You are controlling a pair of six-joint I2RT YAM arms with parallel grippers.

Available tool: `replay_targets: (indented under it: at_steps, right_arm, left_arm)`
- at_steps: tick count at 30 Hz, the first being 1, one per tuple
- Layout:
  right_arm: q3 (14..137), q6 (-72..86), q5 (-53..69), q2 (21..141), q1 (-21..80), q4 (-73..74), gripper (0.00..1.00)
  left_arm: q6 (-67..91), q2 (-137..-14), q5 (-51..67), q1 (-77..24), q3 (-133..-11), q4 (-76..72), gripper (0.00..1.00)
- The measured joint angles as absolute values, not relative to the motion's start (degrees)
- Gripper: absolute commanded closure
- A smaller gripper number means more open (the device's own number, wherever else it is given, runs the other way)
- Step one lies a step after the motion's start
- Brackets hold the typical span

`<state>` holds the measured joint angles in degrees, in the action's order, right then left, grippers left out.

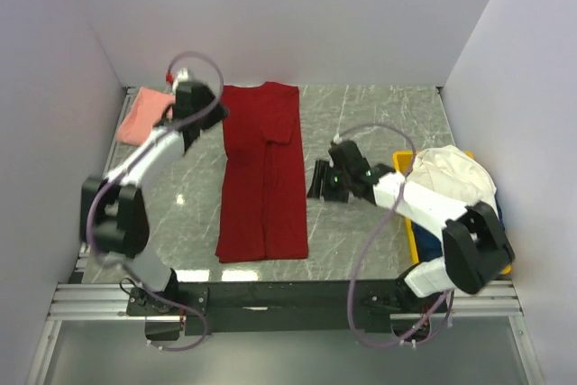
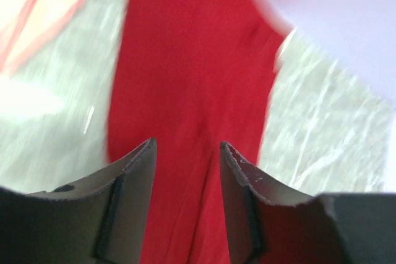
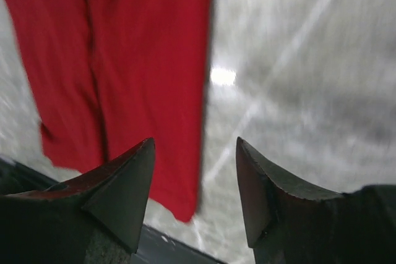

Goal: Fold and stack the t-shirts
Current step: Fold the tshirt

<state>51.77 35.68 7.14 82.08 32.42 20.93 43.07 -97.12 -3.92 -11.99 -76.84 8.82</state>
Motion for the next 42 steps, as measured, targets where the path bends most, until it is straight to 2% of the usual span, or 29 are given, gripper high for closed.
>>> replay_targets:
  at_steps: [5, 8, 13, 20, 33, 39, 42]
  right_arm:
    - [40.9, 38.8, 5.7, 73.9, 37.2, 20.2, 0.39]
    - [36.3, 40.9, 5.0, 69.6, 40.9, 20.0, 0.40]
    - [31.7, 45.0, 4.0, 65.5, 46.8, 18.3, 0.40]
    - [30.3, 49.6, 2.6, 66.8, 51.2, 14.8, 0.41]
    - [29.0, 53.8, 2.2, 71.9, 54.8, 9.3, 0.54]
    - [28.4, 54.3, 2.8, 73.8, 55.6, 7.5, 0.61]
    - [28.1, 54.2, 2.9, 74.1, 55.7, 6.8, 0.70]
  left_arm:
    - [52.8, -75.7, -15.6, -24.2, -50.4, 13.0, 0.51]
    - [59.1, -67.9, -19.2, -30.2, -39.4, 16.6, 0.51]
    - [69.0, -55.8, -25.0, -33.7, -27.0, 24.5, 0.53]
    - [77.9, -47.0, -27.4, -37.5, -23.5, 30.1, 0.57]
    - [94.3, -46.4, -28.3, -47.9, -21.8, 42.2, 0.57]
    - [95.7, -45.9, -26.8, -49.8, -21.2, 43.7, 0.62]
    - [95.7, -45.4, -26.0, -50.9, -20.0, 43.4, 0.73]
